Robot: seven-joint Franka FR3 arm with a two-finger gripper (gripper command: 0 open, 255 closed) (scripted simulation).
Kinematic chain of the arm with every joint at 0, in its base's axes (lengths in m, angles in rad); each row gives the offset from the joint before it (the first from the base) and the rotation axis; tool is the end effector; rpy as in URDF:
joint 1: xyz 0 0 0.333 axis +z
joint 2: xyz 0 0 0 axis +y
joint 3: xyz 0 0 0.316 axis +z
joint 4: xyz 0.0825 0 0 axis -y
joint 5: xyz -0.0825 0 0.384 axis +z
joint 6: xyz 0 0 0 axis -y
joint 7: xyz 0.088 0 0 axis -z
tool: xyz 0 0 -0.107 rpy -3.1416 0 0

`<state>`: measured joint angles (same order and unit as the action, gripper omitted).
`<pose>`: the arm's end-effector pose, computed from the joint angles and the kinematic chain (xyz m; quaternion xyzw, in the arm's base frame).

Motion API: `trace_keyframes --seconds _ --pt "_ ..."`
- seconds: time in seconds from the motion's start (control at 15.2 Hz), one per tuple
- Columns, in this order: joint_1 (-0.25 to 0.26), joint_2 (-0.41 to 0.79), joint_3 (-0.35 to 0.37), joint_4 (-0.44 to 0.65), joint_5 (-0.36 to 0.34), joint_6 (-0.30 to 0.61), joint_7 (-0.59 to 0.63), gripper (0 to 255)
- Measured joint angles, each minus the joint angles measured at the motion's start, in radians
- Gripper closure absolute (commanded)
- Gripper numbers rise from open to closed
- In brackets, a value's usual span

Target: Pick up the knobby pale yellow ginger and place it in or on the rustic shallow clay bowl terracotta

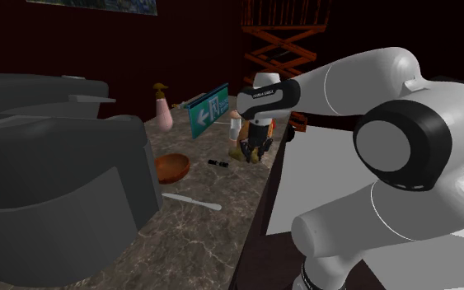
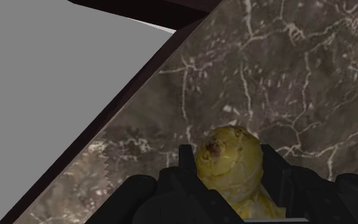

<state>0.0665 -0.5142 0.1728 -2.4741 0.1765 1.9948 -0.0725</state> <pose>0.3818 0.1075 0.4724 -0.9930 -0.1101 -0.0128 0.0396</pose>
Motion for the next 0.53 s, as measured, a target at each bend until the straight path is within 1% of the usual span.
trace_keyframes --seconds 0.53 --pt "-0.004 -0.014 -0.009 0.099 -0.01 -0.113 0.009 255"
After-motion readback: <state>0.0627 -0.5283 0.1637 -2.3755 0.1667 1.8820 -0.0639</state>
